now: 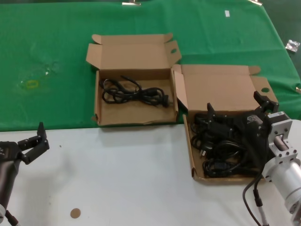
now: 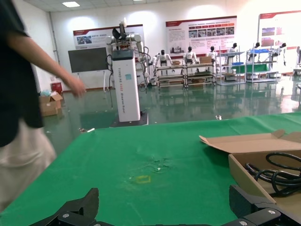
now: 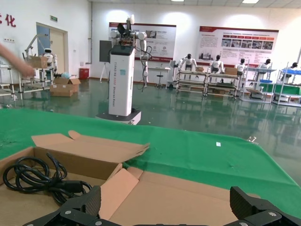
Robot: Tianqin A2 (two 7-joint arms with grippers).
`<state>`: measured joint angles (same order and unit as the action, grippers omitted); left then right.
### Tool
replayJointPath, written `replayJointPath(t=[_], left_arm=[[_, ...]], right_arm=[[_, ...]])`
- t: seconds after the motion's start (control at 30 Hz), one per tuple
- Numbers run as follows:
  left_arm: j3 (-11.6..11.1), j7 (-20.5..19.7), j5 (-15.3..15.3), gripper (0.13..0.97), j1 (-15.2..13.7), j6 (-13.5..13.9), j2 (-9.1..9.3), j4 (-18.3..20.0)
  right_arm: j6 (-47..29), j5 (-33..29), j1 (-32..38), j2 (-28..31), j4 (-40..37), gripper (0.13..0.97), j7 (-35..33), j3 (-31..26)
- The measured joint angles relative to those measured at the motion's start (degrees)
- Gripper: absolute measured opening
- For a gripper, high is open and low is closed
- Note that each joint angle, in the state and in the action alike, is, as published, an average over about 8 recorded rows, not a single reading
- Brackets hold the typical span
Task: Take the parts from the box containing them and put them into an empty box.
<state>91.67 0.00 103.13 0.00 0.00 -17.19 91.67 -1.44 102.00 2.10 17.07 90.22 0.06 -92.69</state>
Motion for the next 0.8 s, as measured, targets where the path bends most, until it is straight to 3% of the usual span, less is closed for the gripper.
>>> replayJointPath(t=[0.8], left_arm=[[0.0, 0.0, 0.0, 0.966, 0.0, 0.0, 0.0, 0.0]], right_arm=[[0.0, 0.0, 0.0, 0.0, 0.0, 0.966, 0.0, 0.0]])
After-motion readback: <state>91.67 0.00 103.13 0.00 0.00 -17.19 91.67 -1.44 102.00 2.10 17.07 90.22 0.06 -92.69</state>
